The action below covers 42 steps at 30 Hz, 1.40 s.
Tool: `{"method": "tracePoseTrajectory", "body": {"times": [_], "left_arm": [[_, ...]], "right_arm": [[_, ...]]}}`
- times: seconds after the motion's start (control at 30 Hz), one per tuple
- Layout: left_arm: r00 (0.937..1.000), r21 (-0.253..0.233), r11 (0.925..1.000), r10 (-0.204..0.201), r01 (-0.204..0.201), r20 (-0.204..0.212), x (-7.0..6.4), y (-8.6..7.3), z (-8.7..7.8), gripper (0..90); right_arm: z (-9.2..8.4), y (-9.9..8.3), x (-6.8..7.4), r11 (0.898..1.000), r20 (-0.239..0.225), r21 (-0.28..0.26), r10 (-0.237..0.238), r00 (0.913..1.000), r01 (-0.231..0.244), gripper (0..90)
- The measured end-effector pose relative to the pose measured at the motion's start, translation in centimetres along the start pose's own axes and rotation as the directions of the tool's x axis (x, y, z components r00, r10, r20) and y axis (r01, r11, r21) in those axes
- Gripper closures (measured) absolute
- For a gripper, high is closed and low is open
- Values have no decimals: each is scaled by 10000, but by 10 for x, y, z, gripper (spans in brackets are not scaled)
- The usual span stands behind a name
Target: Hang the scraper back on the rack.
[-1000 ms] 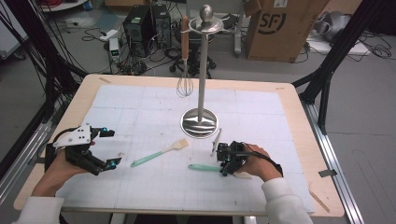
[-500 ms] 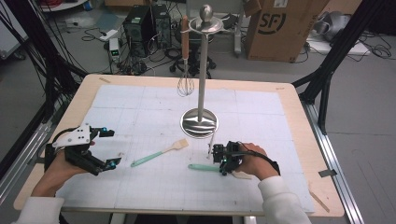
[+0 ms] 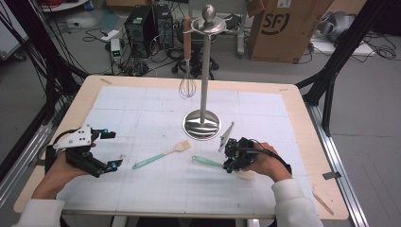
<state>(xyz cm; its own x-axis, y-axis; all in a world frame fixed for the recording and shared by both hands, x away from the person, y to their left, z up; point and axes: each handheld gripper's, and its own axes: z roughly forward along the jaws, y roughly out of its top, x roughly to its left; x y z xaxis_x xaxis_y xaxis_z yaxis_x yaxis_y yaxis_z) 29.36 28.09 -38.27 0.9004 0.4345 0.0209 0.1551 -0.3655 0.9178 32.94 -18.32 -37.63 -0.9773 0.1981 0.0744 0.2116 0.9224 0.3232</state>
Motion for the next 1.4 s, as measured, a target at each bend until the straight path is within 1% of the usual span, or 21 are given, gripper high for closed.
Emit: {"method": "tracePoseTrajectory", "body": {"times": [0.03,0.1,0.13,0.17,0.23,0.27,0.37,0.4,0.47,0.53,0.63,0.7,0.77,0.87,0.9,1.03,1.1,1.13,1.23,1.4], "left_arm": [[10000,-1,10000,-62,62,-11,0,0,0,17],[10000,21,10000,-54,54,-20,0,0,0,17],[10000,23,10000,-65,65,-7,0,0,0,17],[10000,36,10000,-61,61,-12,0,0,0,17],[10000,38,10000,-68,68,-4,1,-1,0,17],[10000,48,9999,-96,96,-13,1,-1,0,17],[10000,102,9999,-71,71,-16,1,-1,0,17],[10000,98,9999,-83,84,-18,1,-1,0,17],[9999,91,9999,-108,108,-18,1,-1,0,17],[9999,127,9999,-109,110,-32,2,-2,0,17],[9999,169,9998,-99,99,-38,2,-2,0,17],[9999,159,9998,-105,105,-30,2,-2,0,17],[9999,185,9998,-111,111,-20,2,-2,0,17],[9999,177,9998,-107,106,26,1,-2,0,17],[10000,174,9998,-85,84,18,1,-2,0,17],[9999,160,9998,-114,114,19,0,-1,0,17],[9999,142,9998,-127,127,34,0,-1,0,17],[9999,128,9998,-139,138,21,0,-1,0,17],[9998,77,9999,-142,141,117,0,-1,-1,17],[9997,6,9998,-197,197,144,1,-1,-2,17]], "right_arm": [[-4,-2,0,9997,73,-238,32,10000,-30,806],[-11,-5,-1,9976,-2,-669,200,9998,-200,806],[-15,-6,-1,9959,54,-871,254,9997,-248,806],[-18,-8,-2,9938,-23,-1070,309,9995,-310,806],[-25,-10,-2,9892,25,-1402,437,9990,-429,806],[-29,-12,-3,9876,50,-1507,449,9990,-436,806],[-41,-14,-4,9783,65,-2008,530,9986,-506,806],[-45,-15,-5,9759,160,-2129,516,9985,-470,806],[-53,-17,-6,9663,84,-2516,587,9982,-547,806],[-61,-19,-7,9589,63,-2749,754,9971,-708,806],[-73,-22,-9,9485,226,-3087,822,9964,-713,806],[-83,-24,-10,9384,279,-3372,903,9955,-756,805],[-90,-25,-11,9326,368,-3538,902,9952,-714,805],[-104,-27,-13,9135,365,-3971,1125,9930,-889,805],[-109,-28,-14,9096,389,-4064,1119,9930,-866,806],[-123,-33,-16,8845,500,-4579,1255,9908,-890,805],[-130,-35,-17,8740,461,-4770,1302,9904,-927,805],[-133,-36,-17,8726,536,-4804,1300,9901,-885,805],[-142,-38,-20,8613,551,-4997,1380,9889,-923,805],[-157,-41,-26,8491,521,-5172,1564,9863,-1073,805]]}}
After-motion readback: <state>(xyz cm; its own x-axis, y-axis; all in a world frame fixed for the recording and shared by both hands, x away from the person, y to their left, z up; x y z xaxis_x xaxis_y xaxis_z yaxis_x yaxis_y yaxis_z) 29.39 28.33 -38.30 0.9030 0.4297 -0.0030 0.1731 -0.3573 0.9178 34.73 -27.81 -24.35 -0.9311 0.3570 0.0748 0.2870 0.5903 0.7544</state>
